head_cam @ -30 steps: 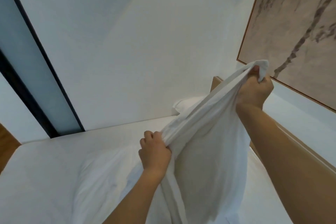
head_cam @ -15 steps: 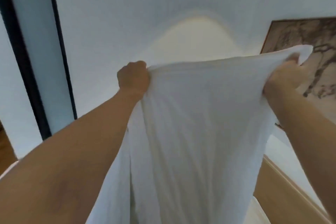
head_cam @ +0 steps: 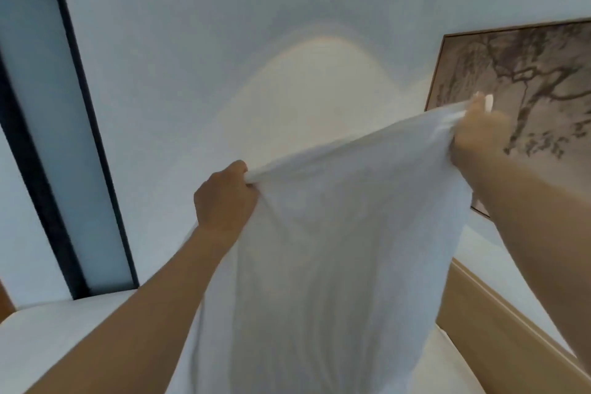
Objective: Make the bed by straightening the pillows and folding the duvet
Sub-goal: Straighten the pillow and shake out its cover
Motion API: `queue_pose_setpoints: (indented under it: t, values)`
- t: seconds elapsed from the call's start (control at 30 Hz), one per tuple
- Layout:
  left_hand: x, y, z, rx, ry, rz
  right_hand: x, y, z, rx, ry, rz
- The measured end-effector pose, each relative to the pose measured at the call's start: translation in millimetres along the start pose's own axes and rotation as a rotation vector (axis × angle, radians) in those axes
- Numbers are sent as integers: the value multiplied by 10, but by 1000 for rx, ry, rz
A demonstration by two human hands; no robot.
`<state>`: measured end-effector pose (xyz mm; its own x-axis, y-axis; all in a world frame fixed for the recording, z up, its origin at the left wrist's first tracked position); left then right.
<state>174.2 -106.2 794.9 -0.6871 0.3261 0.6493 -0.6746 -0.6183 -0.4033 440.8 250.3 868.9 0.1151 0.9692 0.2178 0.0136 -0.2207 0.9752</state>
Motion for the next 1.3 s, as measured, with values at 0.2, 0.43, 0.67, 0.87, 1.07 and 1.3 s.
queue_pose_setpoints:
  t: [0.2, 0.43, 0.67, 0.87, 1.07, 1.3]
  values:
    - [-1516, 1101, -1076, 128, 374, 376, -394, 183, -211, 164, 0, -33]
    - [-1448, 1689, -1036, -75, 325, 662, -286, -280, -91, -32, 0, 22]
    - [-210, 355, -649, -77, 196, 154, -775, -814, 94, -673, 281, 604]
    - [-429, -721, -690, -40, 332, -284, -1753, -1662, -597, -933, 951, 933]
    - [-788, -922, -579, -116, 272, -560, -1886, -1304, -1111, -943, 1349, 1090]
    - [-1308, 344, -1188, 70, 430, 113, -2128, -1701, -1449, -1171, 1440, 865]
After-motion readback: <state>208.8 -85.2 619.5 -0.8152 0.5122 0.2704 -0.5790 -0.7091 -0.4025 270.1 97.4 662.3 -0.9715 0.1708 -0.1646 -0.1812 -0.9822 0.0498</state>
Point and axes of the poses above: each hand's wrist, its own x-axis towards the middle knuckle, its own z-axis out of the back of the hand, y = z × x, the point moved 8 cm from there along x, towards the middle knuckle, and after that the axes turned 1 degree about y, right-handed, at the moved point
